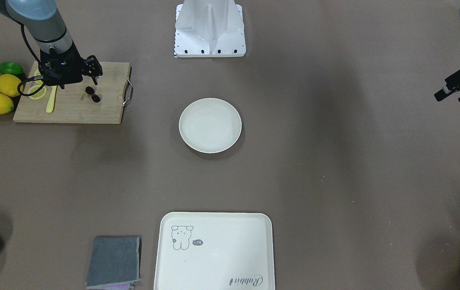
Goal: Place red cherry on plate
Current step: 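Lower the right gripper and grasp the cherry pair by the stem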
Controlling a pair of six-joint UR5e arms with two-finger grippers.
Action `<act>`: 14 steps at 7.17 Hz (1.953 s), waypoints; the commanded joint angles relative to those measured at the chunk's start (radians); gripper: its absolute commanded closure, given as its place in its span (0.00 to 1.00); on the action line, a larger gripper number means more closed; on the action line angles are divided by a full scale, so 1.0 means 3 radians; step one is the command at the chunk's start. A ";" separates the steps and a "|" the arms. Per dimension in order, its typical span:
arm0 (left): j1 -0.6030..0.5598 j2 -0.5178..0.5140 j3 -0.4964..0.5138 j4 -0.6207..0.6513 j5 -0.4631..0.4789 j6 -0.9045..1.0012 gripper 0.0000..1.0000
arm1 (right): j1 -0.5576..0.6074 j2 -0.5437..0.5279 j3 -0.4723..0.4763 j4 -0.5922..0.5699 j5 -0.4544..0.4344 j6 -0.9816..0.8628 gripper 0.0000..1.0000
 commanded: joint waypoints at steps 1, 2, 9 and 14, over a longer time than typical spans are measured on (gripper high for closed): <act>0.0049 -0.0010 0.0091 -0.0002 0.0144 0.0001 0.02 | -0.0247 -0.0013 -0.0159 0.0193 -0.0136 0.0093 0.07; 0.0065 -0.0005 0.0102 -0.0002 0.0145 0.0001 0.01 | -0.0252 -0.0038 -0.0348 0.0544 -0.0101 0.0104 0.09; 0.0060 0.0026 0.0071 -0.0007 0.0155 0.0001 0.01 | -0.0145 -0.0023 -0.0335 0.0588 0.0139 0.0078 0.18; 0.0065 0.0021 0.0066 -0.0002 0.0160 0.0001 0.01 | -0.0145 -0.0155 -0.0330 0.0619 0.0088 0.0078 0.36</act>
